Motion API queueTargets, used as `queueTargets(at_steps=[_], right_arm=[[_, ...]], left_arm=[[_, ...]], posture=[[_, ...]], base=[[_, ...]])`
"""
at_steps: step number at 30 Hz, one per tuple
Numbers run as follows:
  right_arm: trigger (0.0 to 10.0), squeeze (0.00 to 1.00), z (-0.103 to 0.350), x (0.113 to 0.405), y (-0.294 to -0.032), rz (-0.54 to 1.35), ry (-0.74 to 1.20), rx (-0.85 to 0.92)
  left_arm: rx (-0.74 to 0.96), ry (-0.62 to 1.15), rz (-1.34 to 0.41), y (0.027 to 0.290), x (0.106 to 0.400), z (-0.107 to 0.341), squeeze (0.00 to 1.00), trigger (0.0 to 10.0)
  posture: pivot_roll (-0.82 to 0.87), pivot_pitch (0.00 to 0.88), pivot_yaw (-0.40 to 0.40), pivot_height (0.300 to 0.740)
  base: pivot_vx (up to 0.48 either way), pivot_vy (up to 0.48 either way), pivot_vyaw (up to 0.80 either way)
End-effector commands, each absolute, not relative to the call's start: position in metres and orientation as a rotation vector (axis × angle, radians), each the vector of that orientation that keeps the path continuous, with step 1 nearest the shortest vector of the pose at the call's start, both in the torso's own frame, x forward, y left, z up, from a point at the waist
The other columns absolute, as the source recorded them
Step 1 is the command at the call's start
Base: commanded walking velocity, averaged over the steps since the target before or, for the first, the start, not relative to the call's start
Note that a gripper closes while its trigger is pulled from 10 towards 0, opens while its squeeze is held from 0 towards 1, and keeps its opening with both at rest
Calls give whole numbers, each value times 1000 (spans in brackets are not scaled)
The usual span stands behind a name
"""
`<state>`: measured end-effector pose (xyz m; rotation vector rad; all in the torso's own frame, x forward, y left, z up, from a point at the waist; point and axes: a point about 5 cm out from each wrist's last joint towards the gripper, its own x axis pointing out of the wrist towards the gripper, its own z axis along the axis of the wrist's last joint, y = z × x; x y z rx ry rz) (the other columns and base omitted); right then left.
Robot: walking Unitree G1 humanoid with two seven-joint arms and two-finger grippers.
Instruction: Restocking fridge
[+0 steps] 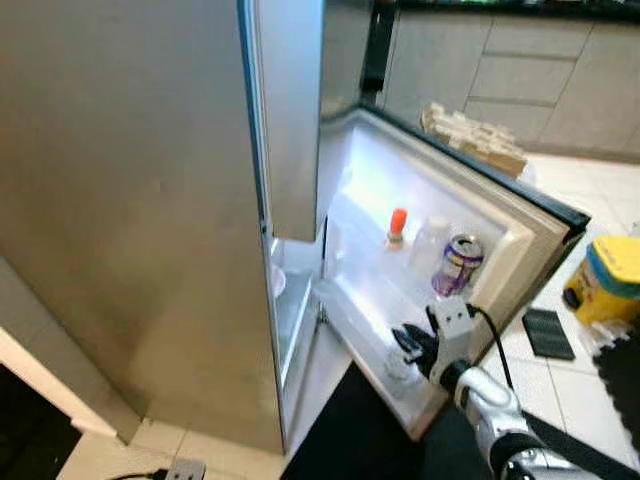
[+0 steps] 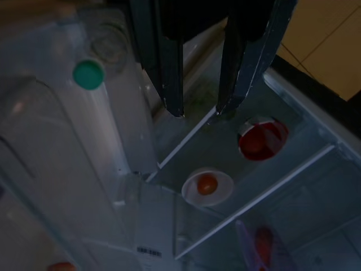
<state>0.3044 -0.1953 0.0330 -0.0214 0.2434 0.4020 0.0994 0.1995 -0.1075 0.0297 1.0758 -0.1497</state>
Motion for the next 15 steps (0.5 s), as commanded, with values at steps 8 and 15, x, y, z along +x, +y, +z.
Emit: queueTargets(at_steps=[8,15], right_arm=[[10000,0,62,324,-191,415,116,-31],[10000,0,77,333,-181,475,52,-61]], left_arm=[[77,1083,-242,201,89,-108,0,10000],[90,1014,-241,205,110,-101,0,10000]], posture=[[67,261,23,740],[65,312,23,740]], base=[[0,0,0],[0,0,0]])
